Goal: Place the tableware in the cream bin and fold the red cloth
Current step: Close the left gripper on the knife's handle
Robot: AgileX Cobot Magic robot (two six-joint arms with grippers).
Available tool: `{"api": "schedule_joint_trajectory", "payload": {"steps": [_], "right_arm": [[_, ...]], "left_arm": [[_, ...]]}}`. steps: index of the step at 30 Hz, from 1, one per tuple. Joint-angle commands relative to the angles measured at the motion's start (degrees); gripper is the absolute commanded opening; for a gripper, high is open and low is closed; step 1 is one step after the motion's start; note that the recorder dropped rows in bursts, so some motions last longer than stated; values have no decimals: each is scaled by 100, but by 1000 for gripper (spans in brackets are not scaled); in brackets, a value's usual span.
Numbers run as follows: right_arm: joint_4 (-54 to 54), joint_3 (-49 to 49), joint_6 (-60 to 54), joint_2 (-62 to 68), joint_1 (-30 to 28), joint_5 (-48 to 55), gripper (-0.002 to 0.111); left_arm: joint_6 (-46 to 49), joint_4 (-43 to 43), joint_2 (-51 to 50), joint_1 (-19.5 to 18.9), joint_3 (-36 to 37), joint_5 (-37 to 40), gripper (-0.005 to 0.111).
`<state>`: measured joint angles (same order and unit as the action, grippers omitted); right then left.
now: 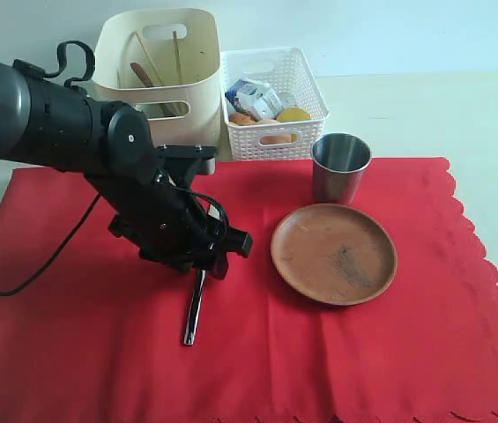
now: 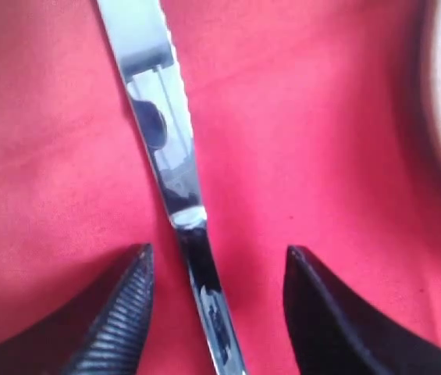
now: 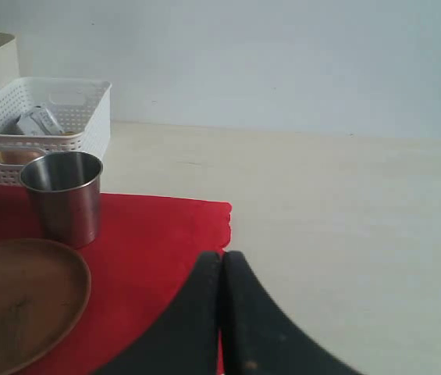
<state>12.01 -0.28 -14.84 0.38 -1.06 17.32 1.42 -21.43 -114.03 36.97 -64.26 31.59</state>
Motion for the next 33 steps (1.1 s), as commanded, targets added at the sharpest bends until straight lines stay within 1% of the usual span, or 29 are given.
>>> {"api": "schedule_joint_trajectory", "payload": {"steps": [1,4,8,10,18,28,30,31,33], "right_arm": [[-2,28,-13,-38,-27,-63,0],[-2,28,-13,-38,-27,-63,0],[-2,28,-13,-38,-27,-63,0],[-2,28,-13,-38,-27,-63,0],[-2,28,-13,-38,-27,-63,0],[-2,28,-13,-38,-27,-63,0],[-2,28,-13,-38,-27,-63,0],[-2,28,-13,-38,-27,-63,0],[-2,28,-13,-38,-27,-63,0]], "left_arm": [[-232,330,-81,29,-72,-12,48],[-756,906,-81,29,-164,183,48],[-1143,1474,-81,89,-331,589,48],[-1217,1599,-81,185,-410,679,48],[-1473,1688,-158,460,-452,677,48],[-1710,1663,-397,464,-452,639,48],[-1780,1663,-397,464,-452,612,46],[-1806,1663,-397,464,-452,583,43],[-1809,1663,-386,464,-452,557,30]]}}
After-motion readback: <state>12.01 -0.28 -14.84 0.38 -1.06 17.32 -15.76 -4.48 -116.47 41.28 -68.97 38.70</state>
